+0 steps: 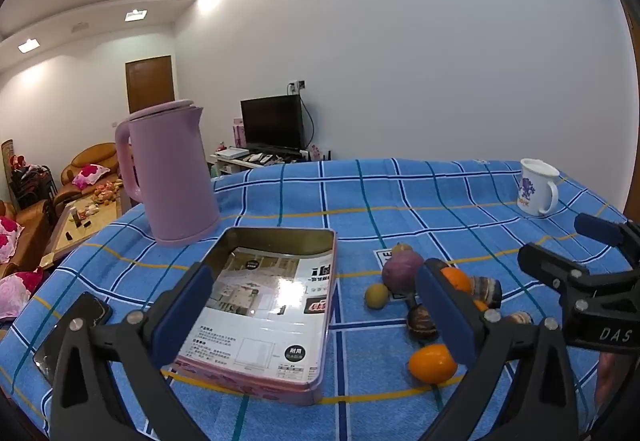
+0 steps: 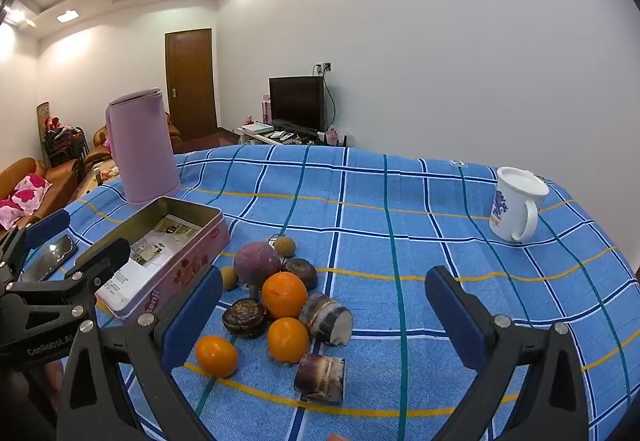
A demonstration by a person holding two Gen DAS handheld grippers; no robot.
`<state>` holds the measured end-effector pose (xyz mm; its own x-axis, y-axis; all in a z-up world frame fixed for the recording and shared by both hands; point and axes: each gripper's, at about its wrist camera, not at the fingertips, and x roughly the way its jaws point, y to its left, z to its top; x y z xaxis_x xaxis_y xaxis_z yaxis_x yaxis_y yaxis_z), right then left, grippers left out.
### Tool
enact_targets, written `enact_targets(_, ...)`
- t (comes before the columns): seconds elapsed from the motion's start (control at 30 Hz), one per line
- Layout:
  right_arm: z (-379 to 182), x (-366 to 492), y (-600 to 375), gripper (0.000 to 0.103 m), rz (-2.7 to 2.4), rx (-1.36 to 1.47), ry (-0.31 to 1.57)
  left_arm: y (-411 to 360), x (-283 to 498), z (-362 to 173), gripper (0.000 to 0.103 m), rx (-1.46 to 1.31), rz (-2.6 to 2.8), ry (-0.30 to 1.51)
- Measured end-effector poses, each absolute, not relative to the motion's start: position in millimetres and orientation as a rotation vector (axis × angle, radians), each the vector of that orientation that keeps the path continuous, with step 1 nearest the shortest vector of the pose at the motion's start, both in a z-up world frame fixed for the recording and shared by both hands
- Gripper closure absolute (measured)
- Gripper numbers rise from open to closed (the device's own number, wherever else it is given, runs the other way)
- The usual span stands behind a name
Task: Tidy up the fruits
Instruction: 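Move both tools toward the fruit pile beside the tin box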
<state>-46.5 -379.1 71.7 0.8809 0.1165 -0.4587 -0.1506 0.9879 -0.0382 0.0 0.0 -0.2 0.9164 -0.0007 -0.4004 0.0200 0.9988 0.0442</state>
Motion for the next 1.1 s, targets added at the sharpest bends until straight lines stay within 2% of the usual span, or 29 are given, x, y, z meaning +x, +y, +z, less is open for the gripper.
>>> enact_targets(1.1,65.4,-41.5,-384.8,0.001,0.132,-0.057,0.491,-10.4,3.8,-6.6,0.000,0.061,-0.030,0.450)
